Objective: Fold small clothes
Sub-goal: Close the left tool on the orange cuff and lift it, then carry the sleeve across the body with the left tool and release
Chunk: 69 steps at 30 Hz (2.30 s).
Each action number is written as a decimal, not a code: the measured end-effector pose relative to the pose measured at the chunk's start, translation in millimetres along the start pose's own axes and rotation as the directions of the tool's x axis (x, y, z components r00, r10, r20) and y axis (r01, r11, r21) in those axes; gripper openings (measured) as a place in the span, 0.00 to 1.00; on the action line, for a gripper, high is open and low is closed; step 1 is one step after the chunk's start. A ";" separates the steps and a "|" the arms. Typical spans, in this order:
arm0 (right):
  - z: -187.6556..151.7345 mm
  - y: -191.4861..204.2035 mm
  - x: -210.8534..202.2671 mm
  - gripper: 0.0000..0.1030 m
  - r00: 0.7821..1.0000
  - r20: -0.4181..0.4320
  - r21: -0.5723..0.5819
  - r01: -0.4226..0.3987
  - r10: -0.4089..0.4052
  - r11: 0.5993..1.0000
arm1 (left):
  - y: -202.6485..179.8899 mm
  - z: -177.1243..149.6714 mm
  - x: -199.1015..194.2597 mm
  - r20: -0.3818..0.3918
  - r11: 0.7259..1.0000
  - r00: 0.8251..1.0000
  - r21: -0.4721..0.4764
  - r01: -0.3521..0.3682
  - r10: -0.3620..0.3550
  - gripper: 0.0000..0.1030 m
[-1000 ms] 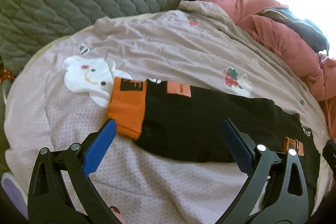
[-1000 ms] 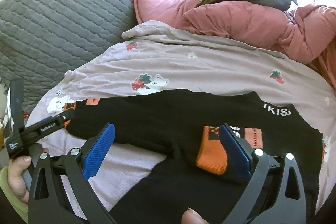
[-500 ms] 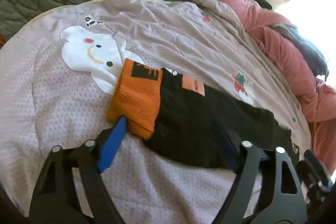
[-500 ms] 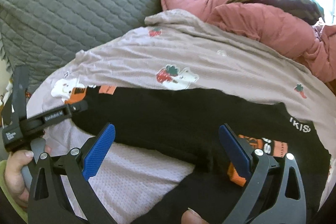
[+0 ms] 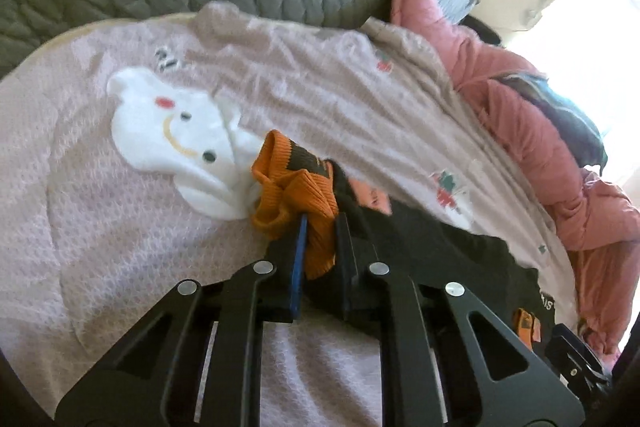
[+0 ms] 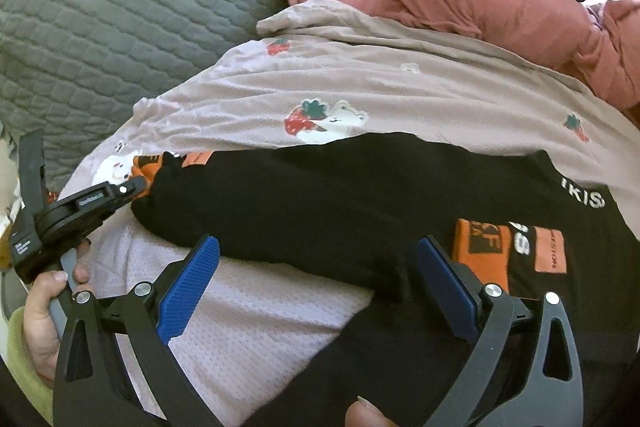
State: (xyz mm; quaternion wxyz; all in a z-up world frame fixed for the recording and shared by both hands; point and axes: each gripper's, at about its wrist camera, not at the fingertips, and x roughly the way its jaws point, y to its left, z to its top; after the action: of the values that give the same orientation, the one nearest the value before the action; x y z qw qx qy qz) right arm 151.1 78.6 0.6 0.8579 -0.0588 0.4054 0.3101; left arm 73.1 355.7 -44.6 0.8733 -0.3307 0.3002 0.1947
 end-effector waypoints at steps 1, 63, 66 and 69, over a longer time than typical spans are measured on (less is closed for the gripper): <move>-1.4 -4.8 -3.8 0.95 1.000 0.005 0.015 0.002 -0.003 1.000 | -3.7 0.3 -3.0 0.009 1.000 1.000 0.013 0.011 -0.011 0.07; -80.4 -220.8 -130.4 0.95 0.978 0.090 0.493 0.120 -0.188 0.862 | -286.5 -140.0 -29.5 -0.307 0.690 0.868 0.526 0.497 -0.391 0.11; -80.2 -210.6 -121.1 0.95 0.985 0.075 0.473 0.103 -0.157 0.875 | -276.4 -130.0 -24.9 -0.274 0.731 0.891 0.511 0.453 -0.361 0.20; -79.1 -196.9 -111.3 0.96 0.989 0.060 0.444 0.093 -0.133 0.891 | -265.5 -119.9 -19.0 -0.227 0.768 0.930 0.525 0.367 -0.290 0.29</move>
State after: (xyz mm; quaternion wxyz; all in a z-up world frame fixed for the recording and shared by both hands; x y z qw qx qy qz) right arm 159.8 -160.9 -0.1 0.8828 0.1269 0.4222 0.1622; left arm 154.5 82.5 18.1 0.9297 -0.1204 0.3387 -0.0802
